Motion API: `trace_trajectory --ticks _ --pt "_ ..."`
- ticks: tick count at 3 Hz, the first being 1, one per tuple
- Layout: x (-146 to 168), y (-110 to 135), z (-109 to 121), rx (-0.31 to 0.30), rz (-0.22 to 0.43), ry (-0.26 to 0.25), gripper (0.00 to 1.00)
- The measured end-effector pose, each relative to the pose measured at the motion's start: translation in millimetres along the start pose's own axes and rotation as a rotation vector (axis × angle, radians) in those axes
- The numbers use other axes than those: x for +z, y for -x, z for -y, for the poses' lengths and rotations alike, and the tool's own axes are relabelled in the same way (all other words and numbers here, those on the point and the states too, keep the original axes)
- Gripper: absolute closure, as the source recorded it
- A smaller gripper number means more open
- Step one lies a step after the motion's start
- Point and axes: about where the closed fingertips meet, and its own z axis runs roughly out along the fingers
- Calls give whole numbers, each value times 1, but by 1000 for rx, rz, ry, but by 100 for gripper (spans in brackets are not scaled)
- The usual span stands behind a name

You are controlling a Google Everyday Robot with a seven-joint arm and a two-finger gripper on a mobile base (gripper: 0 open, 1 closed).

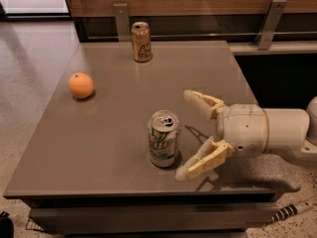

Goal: Move 7up can near orange can

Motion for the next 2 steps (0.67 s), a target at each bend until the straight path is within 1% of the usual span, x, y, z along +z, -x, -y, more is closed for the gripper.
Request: trace_trajectory --ticks 1,2 --pt "18 -10 -10 22 59 36 0" --pt "31 -19 -16 29 98 56 17"
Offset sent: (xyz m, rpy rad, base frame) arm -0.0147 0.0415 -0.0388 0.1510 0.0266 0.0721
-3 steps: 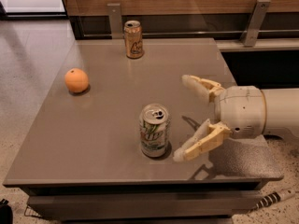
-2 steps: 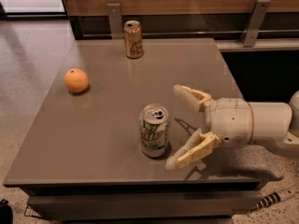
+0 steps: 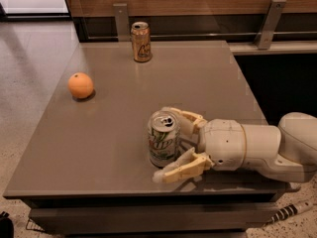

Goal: Move 7up can near orange can

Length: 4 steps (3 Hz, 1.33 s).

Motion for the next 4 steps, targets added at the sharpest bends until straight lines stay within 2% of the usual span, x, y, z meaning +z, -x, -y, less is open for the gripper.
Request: trace_trajectory --ticks 3,4 --pt "6 3 -3 -7 -3 12 86" --pt "7 4 -4 -9 -4 16 100"
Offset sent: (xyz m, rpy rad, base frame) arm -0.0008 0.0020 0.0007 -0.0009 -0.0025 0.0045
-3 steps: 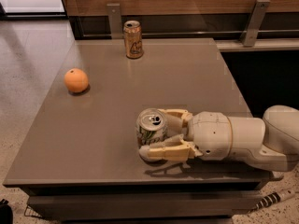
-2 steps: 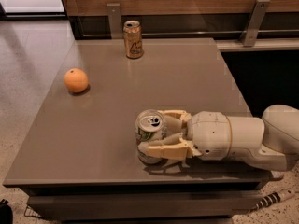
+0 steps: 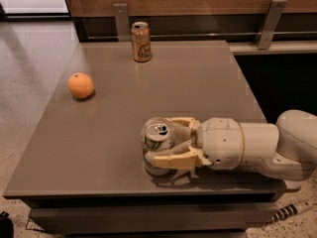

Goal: Move 7up can near orange can

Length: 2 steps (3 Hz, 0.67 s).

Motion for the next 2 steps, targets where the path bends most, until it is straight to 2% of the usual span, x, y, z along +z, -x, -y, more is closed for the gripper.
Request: trace_trajectory --ticks 1,2 --pt "0 0 0 0 0 0 100" --pt "-12 14 15 3 1 -11 100"
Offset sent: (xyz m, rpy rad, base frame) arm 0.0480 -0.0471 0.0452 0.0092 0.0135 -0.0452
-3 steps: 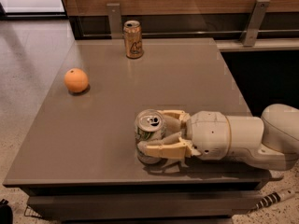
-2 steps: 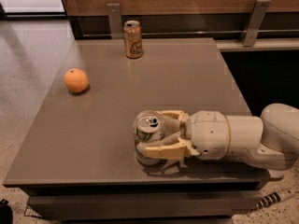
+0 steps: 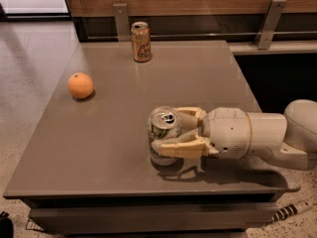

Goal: Move 7up can near orange can

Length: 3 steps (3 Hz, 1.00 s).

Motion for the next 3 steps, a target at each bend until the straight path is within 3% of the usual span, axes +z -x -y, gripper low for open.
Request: trace_trajectory --ticks 1,2,3 --pt "-23 29 33 16 1 -43 100" --pt "-50 59 78 61 1 -129 100" --pt "-78 86 152 73 2 -252 100"
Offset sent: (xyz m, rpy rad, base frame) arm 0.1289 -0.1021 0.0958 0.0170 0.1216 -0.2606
